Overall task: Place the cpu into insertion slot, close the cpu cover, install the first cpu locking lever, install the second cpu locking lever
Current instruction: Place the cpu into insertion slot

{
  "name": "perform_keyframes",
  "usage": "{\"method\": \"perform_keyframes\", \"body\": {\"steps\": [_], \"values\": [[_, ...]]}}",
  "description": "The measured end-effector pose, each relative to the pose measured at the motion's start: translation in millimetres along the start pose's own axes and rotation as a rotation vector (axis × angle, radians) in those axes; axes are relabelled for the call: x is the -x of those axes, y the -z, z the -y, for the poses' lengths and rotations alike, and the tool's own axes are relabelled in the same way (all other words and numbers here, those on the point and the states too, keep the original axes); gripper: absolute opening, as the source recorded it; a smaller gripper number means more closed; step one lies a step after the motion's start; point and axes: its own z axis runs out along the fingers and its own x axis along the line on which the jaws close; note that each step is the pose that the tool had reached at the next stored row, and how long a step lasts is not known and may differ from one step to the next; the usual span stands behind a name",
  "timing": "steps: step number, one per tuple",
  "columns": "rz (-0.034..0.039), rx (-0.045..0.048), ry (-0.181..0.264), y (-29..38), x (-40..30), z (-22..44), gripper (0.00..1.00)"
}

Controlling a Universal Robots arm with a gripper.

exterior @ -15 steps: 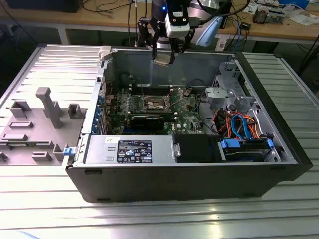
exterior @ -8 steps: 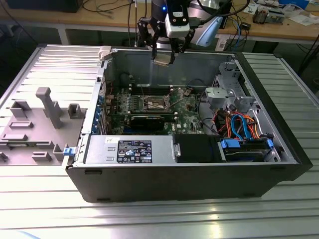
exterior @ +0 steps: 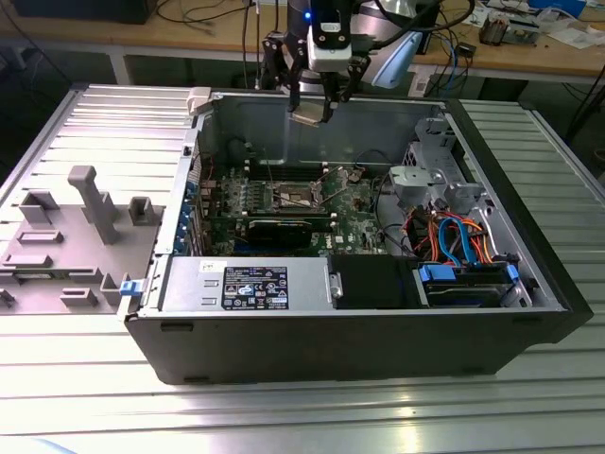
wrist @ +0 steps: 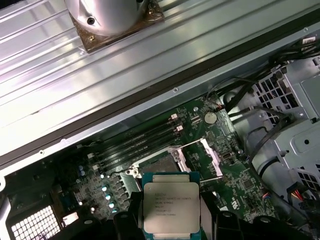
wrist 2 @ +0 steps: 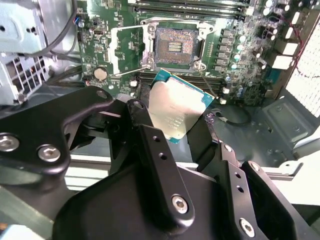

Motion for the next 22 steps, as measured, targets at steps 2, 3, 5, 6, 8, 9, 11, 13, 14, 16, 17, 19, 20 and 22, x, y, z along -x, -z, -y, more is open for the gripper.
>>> {"method": "perform_keyframes", "body": {"steps": [2, 3, 5, 6, 8, 9, 11, 13, 14, 16, 17, 19, 20, 22], "values": [[0.0002, 0.0000, -0.002, 0.0, 0.0, 0.0, 0.54], [0.0002, 0.0000, -0.002, 0.0, 0.0, 0.0, 0.54], [0.0002, 0.0001, -0.002, 0.0, 0.0, 0.0, 0.54], [0.0002, 0.0001, -0.002, 0.0, 0.0, 0.0, 0.54], [0.0002, 0.0001, -0.002, 0.0, 0.0, 0.0, 0.54], [0.0002, 0.0001, -0.002, 0.0, 0.0, 0.0, 0.54], [0.0003, 0.0001, -0.002, 0.0, 0.0, 0.0, 0.54], [0.0003, 0.0001, -0.003, 0.0, 0.0, 0.0, 0.54], [0.0003, 0.0001, -0.003, 0.0, 0.0, 0.0, 0.54], [0.0013, 0.0003, -0.014, 0.0, 0.0, 0.0, 0.54], [0.0024, 0.0005, -0.026, -0.1, -0.1, 0.0, 0.54], [0.0049, 0.0010, -0.055, -0.2, 0.0, 0.0, 0.54], [0.0062, 0.0013, -0.069, -0.2, 0.0, 0.0, 0.54], [0.0087, 0.0019, -0.098, -0.5, 0.0, 0.0, 0.54]]}}
